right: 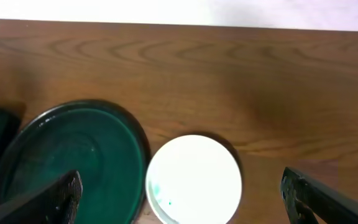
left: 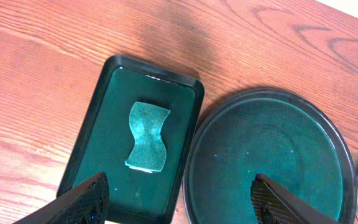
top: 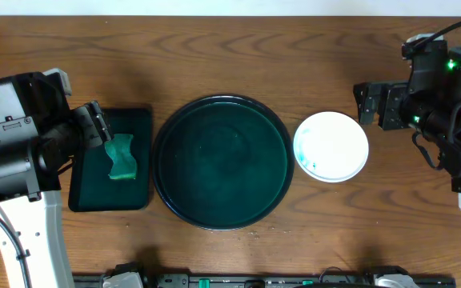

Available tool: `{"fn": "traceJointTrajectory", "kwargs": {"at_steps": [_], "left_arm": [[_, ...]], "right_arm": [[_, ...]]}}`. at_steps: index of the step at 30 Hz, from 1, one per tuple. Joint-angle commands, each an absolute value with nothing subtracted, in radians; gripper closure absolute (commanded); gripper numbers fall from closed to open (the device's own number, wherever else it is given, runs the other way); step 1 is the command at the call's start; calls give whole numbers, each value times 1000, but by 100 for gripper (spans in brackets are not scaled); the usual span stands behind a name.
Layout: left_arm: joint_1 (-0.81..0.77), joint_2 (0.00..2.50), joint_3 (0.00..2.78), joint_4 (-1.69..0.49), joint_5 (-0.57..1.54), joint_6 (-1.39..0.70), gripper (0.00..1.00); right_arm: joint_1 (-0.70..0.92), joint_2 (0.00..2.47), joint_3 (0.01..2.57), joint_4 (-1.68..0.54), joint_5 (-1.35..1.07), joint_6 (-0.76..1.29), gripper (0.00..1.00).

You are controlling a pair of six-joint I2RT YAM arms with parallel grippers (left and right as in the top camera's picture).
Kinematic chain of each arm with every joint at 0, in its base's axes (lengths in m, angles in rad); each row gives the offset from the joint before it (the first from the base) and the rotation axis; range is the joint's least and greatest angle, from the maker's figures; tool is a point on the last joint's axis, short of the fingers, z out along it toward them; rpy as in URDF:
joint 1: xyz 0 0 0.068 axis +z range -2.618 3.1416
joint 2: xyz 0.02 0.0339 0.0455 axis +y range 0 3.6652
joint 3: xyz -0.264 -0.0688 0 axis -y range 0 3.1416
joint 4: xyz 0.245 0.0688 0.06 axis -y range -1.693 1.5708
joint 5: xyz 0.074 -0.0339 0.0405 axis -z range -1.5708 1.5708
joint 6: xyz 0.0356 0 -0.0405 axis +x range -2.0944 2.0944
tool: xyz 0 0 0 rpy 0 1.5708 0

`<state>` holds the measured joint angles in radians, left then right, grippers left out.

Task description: Clean dirty plates on tray and stack at the side

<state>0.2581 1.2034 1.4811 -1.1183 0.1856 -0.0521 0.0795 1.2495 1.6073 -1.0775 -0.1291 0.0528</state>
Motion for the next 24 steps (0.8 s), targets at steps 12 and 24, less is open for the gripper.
{"fn": "traceJointTrajectory", "kwargs": {"at_steps": [12, 24], "left_arm": [[257, 1203, 1487, -1118, 198, -57, 26], [257, 1203, 1487, -1118, 198, -57, 26]], "right_arm": [[4, 1059, 1310, -778, 29, 20, 1], [-1, 394, 512, -278, 21, 21, 1]]}}
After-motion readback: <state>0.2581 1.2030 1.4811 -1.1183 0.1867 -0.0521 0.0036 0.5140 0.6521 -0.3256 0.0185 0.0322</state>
